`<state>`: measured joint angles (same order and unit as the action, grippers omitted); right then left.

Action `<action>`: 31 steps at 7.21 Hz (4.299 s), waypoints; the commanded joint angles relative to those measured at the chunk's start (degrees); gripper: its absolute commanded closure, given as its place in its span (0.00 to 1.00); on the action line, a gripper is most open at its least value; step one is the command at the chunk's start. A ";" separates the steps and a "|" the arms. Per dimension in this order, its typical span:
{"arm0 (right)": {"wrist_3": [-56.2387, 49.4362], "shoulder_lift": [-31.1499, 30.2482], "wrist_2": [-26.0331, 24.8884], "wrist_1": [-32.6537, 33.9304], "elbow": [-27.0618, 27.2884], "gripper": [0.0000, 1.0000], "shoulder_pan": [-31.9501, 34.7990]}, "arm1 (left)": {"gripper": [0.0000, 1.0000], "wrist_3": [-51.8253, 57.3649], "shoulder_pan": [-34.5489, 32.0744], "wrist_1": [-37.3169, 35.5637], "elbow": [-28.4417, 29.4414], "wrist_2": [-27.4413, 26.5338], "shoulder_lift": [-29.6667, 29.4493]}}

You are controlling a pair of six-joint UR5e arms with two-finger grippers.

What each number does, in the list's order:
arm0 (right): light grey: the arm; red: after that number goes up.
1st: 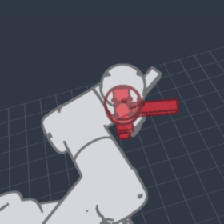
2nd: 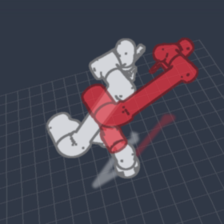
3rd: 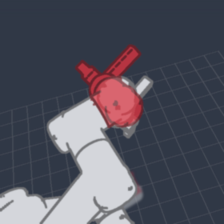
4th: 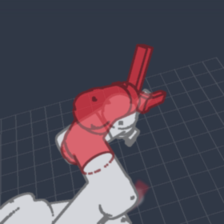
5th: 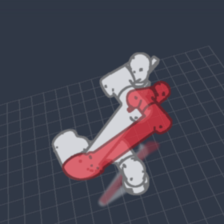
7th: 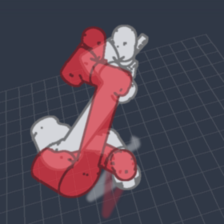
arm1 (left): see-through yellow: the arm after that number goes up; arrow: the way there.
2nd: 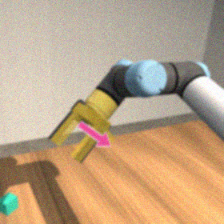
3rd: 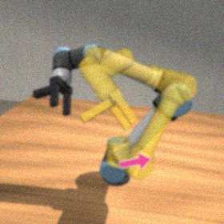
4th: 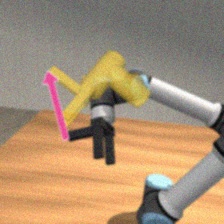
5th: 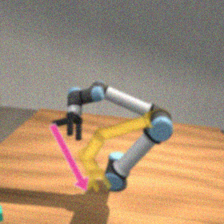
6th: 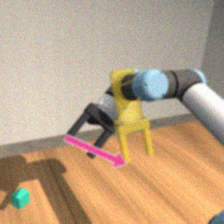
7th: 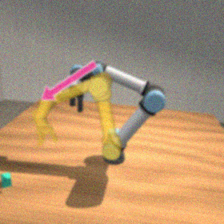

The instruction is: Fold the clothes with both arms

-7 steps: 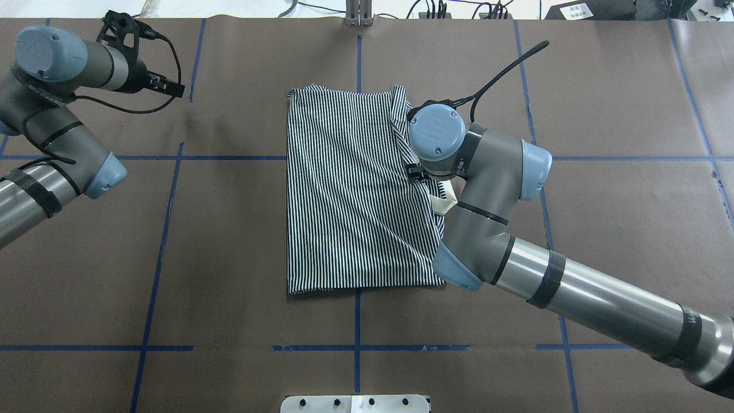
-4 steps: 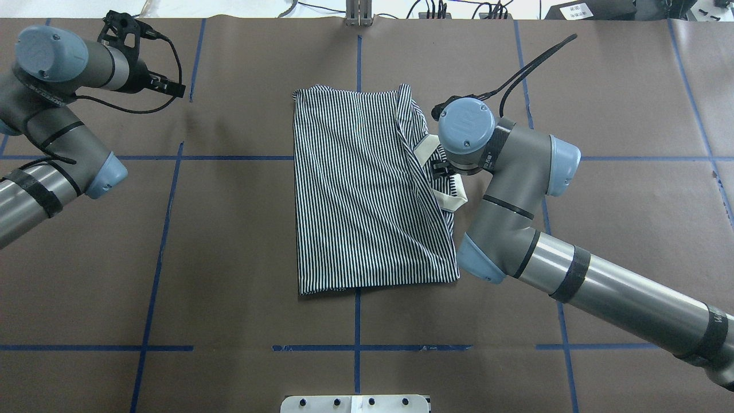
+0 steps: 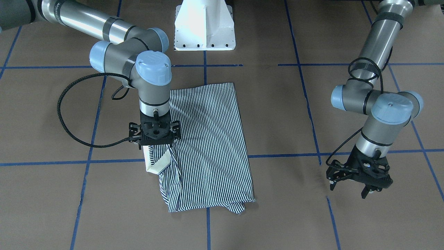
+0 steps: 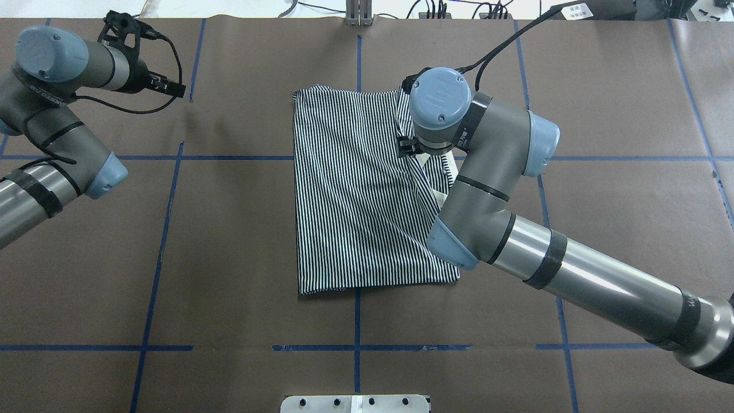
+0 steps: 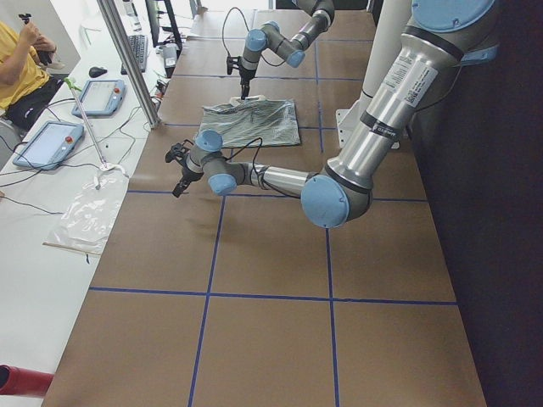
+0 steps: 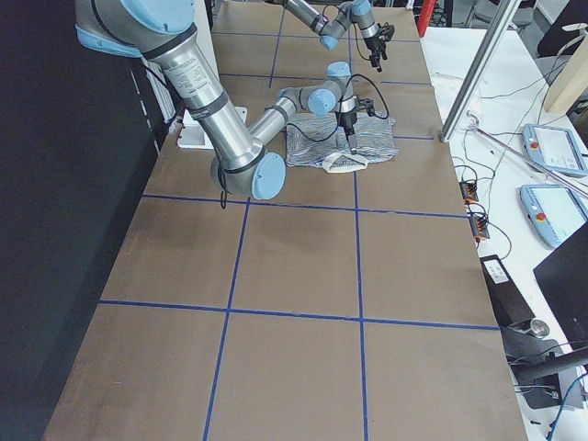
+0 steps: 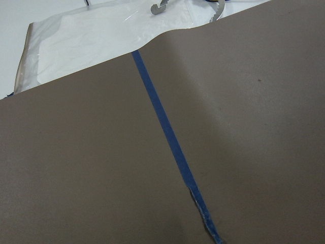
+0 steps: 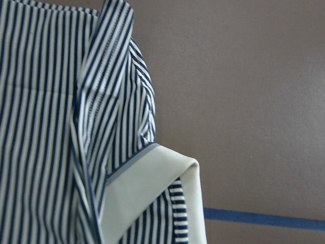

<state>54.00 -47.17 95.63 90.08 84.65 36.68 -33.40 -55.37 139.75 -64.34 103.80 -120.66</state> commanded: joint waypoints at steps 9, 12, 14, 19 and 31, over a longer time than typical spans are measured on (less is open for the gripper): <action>-4.24 8.77 -2.38 3.78 -16.80 0.00 -0.39 | 0.00 0.00 -0.09 -0.18 0.18 0.09 0.16; -5.84 6.32 -2.29 3.96 -16.54 0.00 1.73 | 0.00 0.00 0.00 0.00 0.09 0.09 0.07; -9.42 2.72 -2.29 3.79 -15.40 0.00 3.83 | 0.00 0.00 0.00 0.00 0.00 0.00 0.07; -10.95 -2.45 11.48 2.13 2.73 0.00 9.99 | 0.00 -0.87 -0.09 -0.35 -3.07 2.54 0.07; 46.81 -37.20 -2.55 -39.19 26.00 0.03 -1.78 | 0.43 -75.92 40.06 -2.46 -35.89 -23.80 11.35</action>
<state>99.91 -85.21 94.48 49.40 110.26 35.82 -105.81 -17.99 137.26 -103.67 83.91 -107.39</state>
